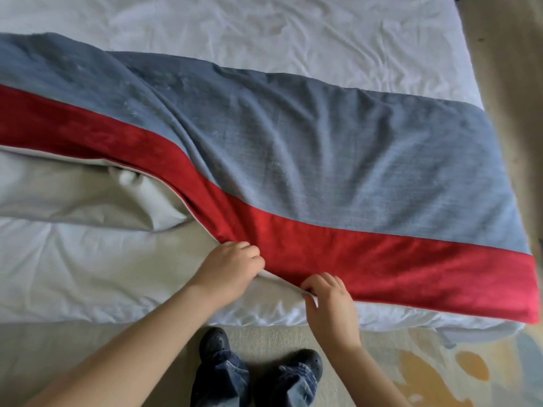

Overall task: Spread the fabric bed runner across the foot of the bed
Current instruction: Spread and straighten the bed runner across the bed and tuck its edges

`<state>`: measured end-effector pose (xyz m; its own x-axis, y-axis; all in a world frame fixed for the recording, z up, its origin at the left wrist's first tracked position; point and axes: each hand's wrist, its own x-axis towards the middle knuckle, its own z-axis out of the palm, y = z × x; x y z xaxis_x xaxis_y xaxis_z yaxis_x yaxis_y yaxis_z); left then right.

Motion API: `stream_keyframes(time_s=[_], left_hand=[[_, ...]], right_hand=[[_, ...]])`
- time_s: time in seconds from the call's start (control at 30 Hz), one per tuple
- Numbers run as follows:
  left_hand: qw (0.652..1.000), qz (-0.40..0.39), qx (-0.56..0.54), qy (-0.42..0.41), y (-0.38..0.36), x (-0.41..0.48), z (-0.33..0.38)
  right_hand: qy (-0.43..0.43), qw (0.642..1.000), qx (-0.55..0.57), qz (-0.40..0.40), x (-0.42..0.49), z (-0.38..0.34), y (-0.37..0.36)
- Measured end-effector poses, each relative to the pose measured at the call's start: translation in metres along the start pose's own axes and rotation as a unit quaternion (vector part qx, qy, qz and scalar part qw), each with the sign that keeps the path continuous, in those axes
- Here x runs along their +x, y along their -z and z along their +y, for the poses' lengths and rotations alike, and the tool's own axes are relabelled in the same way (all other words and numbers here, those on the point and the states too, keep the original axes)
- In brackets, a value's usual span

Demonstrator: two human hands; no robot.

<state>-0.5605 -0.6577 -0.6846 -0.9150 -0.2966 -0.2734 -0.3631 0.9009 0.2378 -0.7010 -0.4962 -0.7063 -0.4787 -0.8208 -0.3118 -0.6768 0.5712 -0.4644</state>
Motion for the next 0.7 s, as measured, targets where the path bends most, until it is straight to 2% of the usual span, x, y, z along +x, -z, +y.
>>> stream_keyframes(time_s=[0.13,0.27,0.33,0.43,0.57,0.7], left_hand=[[0.996,0.070,0.049,-0.031,0.012,-0.003,-0.026],[0.987,0.133,0.081,0.029,0.033,-0.006,-0.069],[0.988,0.114,0.088,0.054,0.042,-0.010,-0.086],[0.993,0.052,0.091,0.051,0.041,-0.023,-0.094],[0.997,0.014,0.027,0.065,0.017,-0.049,-0.081],[0.996,-0.025,0.019,0.082,0.008,-0.047,-0.075]], right_hand=[[-0.012,0.999,-0.039,-0.034,0.020,-0.018,0.002],[0.064,0.995,-0.052,-0.054,0.045,-0.066,-0.008],[0.077,0.996,-0.039,-0.039,0.057,-0.096,-0.019],[0.028,0.999,-0.023,-0.024,0.063,-0.126,-0.036],[-0.004,0.995,-0.066,-0.076,0.046,-0.133,-0.058],[0.025,0.987,-0.092,-0.126,0.041,-0.123,-0.060]])
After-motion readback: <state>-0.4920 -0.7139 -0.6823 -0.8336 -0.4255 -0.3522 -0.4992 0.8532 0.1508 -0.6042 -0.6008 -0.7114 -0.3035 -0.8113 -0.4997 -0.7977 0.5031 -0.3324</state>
